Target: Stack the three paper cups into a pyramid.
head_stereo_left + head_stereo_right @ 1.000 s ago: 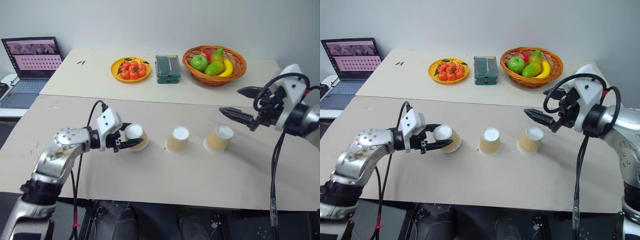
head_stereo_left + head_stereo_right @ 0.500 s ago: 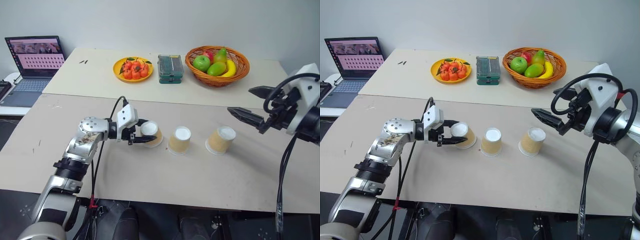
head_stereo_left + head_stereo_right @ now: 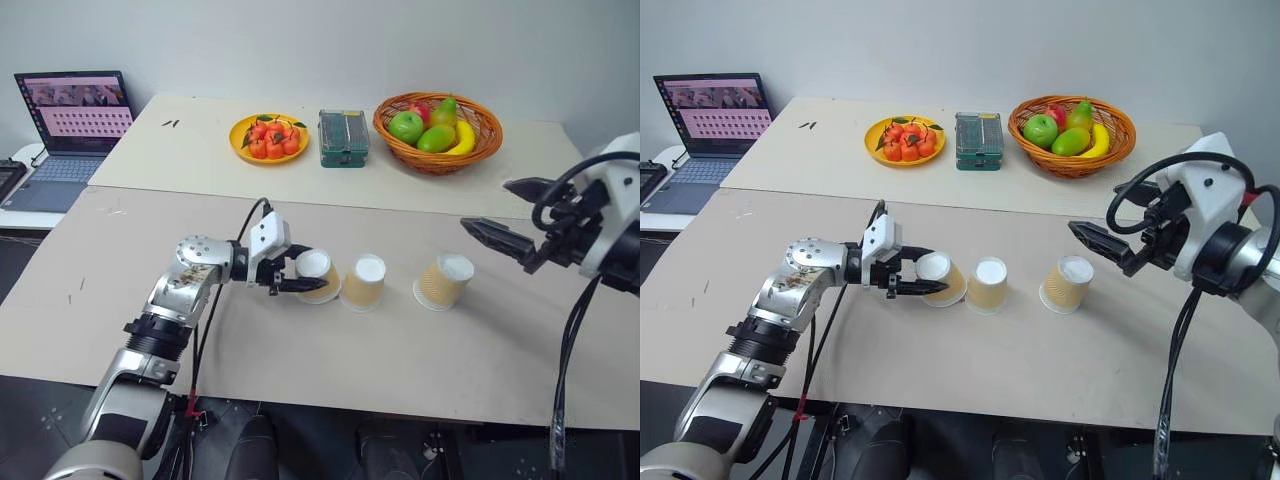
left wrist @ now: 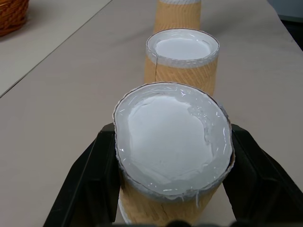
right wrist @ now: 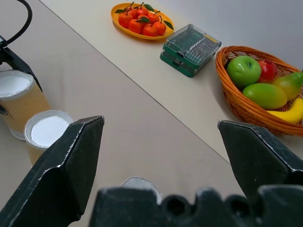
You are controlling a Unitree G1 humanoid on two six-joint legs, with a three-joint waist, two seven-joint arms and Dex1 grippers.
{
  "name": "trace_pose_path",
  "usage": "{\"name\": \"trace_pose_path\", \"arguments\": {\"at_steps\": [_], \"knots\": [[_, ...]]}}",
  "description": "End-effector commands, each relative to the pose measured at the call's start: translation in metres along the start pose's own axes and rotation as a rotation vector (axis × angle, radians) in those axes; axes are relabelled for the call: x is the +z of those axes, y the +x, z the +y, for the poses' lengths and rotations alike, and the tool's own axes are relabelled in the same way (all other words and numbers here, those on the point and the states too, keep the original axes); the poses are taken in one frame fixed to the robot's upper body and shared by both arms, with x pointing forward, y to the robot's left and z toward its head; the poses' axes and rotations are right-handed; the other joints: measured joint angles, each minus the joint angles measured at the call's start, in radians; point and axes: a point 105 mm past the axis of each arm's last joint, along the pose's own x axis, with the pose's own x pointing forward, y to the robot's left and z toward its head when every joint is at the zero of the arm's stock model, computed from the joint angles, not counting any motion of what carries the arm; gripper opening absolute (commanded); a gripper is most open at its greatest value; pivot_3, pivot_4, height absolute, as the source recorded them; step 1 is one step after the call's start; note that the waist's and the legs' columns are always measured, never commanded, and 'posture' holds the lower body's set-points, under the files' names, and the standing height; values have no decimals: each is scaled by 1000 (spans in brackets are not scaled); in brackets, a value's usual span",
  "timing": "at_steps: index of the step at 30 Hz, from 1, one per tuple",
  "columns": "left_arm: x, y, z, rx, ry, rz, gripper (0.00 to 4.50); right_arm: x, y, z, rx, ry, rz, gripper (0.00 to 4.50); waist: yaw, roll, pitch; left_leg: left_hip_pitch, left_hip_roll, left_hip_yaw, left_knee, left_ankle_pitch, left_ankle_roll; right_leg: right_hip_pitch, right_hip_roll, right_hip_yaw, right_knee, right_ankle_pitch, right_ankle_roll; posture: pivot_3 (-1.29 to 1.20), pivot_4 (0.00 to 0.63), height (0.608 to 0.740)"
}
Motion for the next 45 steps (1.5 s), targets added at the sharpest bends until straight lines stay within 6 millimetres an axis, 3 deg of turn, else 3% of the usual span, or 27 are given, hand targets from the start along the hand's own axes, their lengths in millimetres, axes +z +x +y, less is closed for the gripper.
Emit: {"name": "trace_pose_path", "arguments": {"at_steps": [1,2,4,7,8,16,21,28,32,34,36,40,45], "knots": [[4,5,-5,-32,19,-1,2412,13,-10,-3,-33,-55,-34,4500,0,0,0,0,0,0,0,0,0,0,0,0,0,0,0,0,150,740],[4,5,-5,-35,17,-2,2412,13,-10,-4,-35,-55,-33,4500,0,0,0,0,0,0,0,0,0,0,0,0,0,0,0,0,150,740],[4,6,-4,-37,16,-3,3373,12,-11,-5,-39,-55,-31,4500,0,0,0,0,0,0,0,0,0,0,0,0,0,0,0,0,150,740],[5,6,-6,-47,6,-7,4372,11,-10,-5,-41,-56,-30,4500,0,0,0,0,0,0,0,0,0,0,0,0,0,0,0,0,150,740],[5,6,-6,-48,4,-8,4452,11,-10,-6,-42,-56,-30,4500,-1,0,0,0,0,0,0,0,0,0,0,0,0,0,0,0,150,740],[11,4,-4,-41,10,-12,4452,12,-6,-7,-37,-55,-36,4500,-2,0,0,0,0,0,0,0,0,0,0,0,0,0,0,0,150,740],[29,-4,-1,-30,15,-43,4452,13,0,-8,-28,-58,-38,4500,-3,0,0,0,0,0,0,0,0,0,0,0,0,0,0,0,150,740],[88,-20,20,89,71,-140,4452,16,4,-8,-16,-57,-47,4500,1,0,0,0,0,0,0,0,0,0,0,0,0,0,0,0,150,740],[126,-38,57,310,115,-202,4452,11,5,-7,-9,-42,-43,4500,1,0,0,0,0,0,0,0,0,0,0,0,0,0,1,0,150,740],[152,-50,69,408,91,-271,4452,2,2,-8,-15,-16,-23,4500,0,-1,0,0,0,0,0,0,0,0,0,0,0,-1,1,0,150,740],[169,-60,69,459,36,-331,4452,-22,-3,-10,-40,-10,58,4500,-2,-1,0,-1,0,-1,0,0,0,0,0,0,-1,-1,1,0,150,740],[165,-69,53,459,-29,-322,4452,-50,-16,-12,-61,22,129,4500,-2,0,0,-1,0,-1,-1,0,0,0,0,-1,0,-2,2,0,150,740],[130,-68,10,335,-70,-222,4452,-64,-24,0,-5,72,136,4500,-13,0,0,3,0,-1,0,0,0,1,0,-1,3,-2,2,0,150,740]]}}
